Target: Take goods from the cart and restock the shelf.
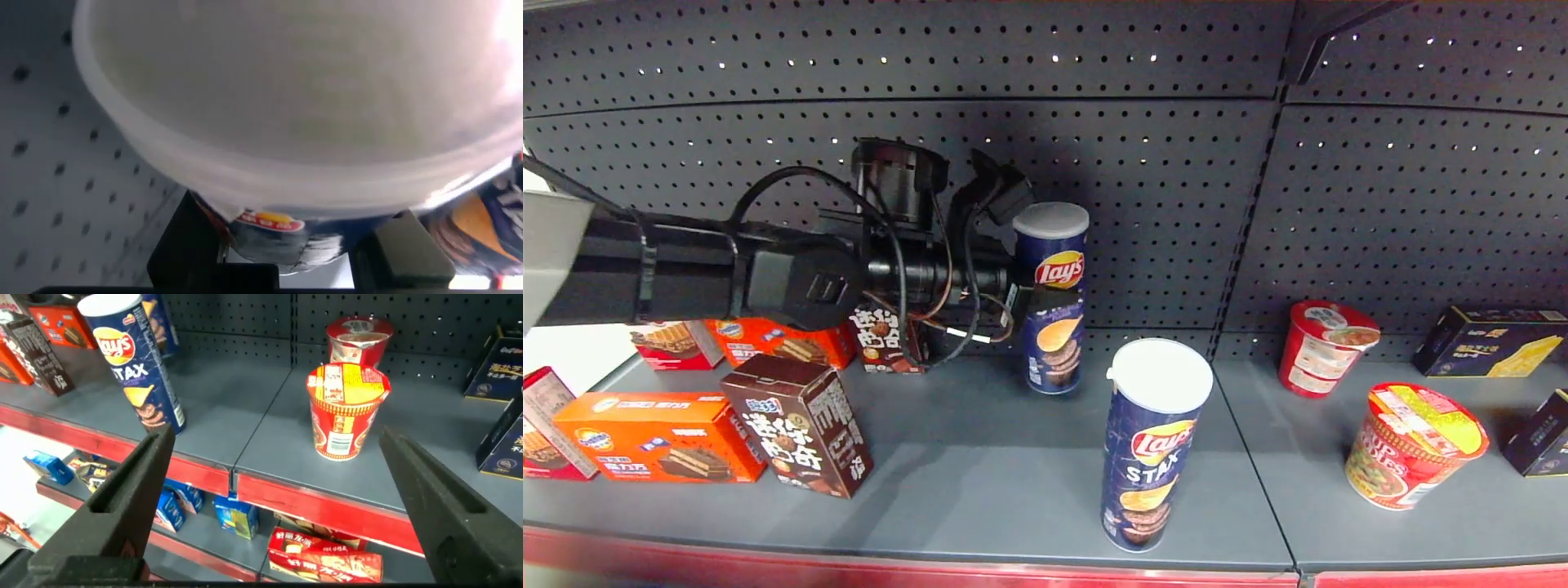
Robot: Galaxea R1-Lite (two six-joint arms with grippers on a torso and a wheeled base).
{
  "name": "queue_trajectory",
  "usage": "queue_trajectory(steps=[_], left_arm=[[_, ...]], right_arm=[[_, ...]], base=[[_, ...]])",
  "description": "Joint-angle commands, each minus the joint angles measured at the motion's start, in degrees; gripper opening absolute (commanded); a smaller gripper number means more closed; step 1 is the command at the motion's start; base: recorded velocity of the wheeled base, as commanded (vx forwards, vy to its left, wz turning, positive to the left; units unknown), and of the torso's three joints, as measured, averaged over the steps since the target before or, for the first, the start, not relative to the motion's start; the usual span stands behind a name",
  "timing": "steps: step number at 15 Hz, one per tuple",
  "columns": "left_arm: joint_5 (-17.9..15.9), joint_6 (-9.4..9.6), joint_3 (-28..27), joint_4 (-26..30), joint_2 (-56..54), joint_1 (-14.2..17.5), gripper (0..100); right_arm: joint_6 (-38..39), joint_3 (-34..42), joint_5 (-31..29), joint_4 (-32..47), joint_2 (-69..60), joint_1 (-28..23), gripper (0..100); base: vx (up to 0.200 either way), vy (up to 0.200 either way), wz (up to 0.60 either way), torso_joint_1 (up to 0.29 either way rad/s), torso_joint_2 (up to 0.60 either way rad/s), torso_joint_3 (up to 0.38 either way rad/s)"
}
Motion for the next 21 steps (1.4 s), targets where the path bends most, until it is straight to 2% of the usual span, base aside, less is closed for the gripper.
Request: queue_trajectory(steps=[1, 3, 9, 19, 20, 21], left_arm=[[-0.77, 0.56, -3.97, 1.08, 4.45, -0.16, 0], [-1.65, 1.80, -7.75, 1.17, 8.32, -0.16, 0], [-1.83, 1.88, -13.82, 1.08, 14.03, -1.57, 0], [-1.91, 1.97, -14.52, 0.64, 15.79, -2.00, 0], [-1.91, 2.23, -14.52, 0.56, 16.05, -2.00, 0], [-1.91, 3.55, -14.52, 0.56, 16.32, -1.92, 0]], right_arm=[[-0.01, -0.16, 0.00, -0.03, 0.19, -0.02, 100], [-0.01, -0.86, 0.00, -0.03, 0.27, -0.11, 100], [-0.01, -1.48, -0.09, 0.14, 0.80, -0.20, 100], [-0.01, -0.86, 0.09, 0.14, 0.89, -0.20, 100], [-0.01, -0.86, 0.00, 0.14, 0.89, -0.20, 100], [-0.01, -0.78, 0.00, 0.14, 0.80, -0.11, 100]], base=[[0.000, 0.000, 0.00, 0.000, 0.00, 0.000], [0.000, 0.000, 0.00, 0.000, 0.00, 0.000], [0.000, 0.000, 0.00, 0.000, 0.00, 0.000], [0.000, 0.000, 0.00, 0.000, 0.00, 0.000], [0.000, 0.000, 0.00, 0.000, 0.00, 0.000], [0.000, 0.000, 0.00, 0.000, 0.00, 0.000]])
